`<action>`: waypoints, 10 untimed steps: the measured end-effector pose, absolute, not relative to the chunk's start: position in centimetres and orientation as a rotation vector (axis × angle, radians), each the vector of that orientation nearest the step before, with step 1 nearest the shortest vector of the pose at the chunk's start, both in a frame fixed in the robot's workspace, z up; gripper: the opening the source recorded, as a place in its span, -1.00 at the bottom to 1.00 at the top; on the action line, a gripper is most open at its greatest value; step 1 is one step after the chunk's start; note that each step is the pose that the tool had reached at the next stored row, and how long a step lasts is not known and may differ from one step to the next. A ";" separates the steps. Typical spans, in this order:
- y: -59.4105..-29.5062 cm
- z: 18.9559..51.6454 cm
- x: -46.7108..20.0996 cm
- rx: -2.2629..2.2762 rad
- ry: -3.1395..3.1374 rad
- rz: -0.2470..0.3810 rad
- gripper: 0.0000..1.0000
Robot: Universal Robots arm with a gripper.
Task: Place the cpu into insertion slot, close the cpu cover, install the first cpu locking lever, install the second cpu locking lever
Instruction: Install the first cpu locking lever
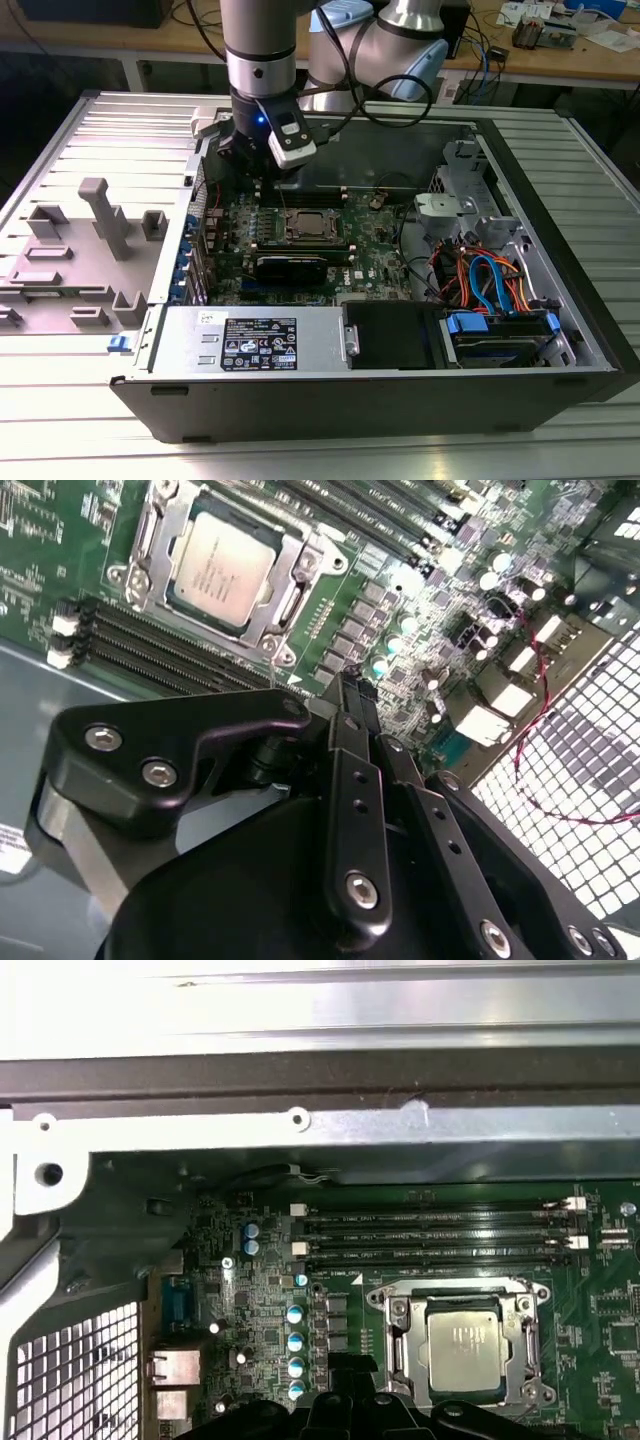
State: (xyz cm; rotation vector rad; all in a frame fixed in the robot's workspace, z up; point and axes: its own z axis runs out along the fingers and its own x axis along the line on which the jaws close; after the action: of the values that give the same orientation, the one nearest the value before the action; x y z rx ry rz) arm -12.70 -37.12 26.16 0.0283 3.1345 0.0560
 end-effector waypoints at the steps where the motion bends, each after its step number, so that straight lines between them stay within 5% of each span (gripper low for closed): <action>1: -36.6 26.2 -12.7 0.003 3.135 0.056 -0.79; 10: -35.8 26.2 -12.9 -0.060 3.119 0.056 -0.79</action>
State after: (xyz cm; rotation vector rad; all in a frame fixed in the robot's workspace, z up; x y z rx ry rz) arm -12.89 -35.80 26.17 -0.0604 3.1193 0.0555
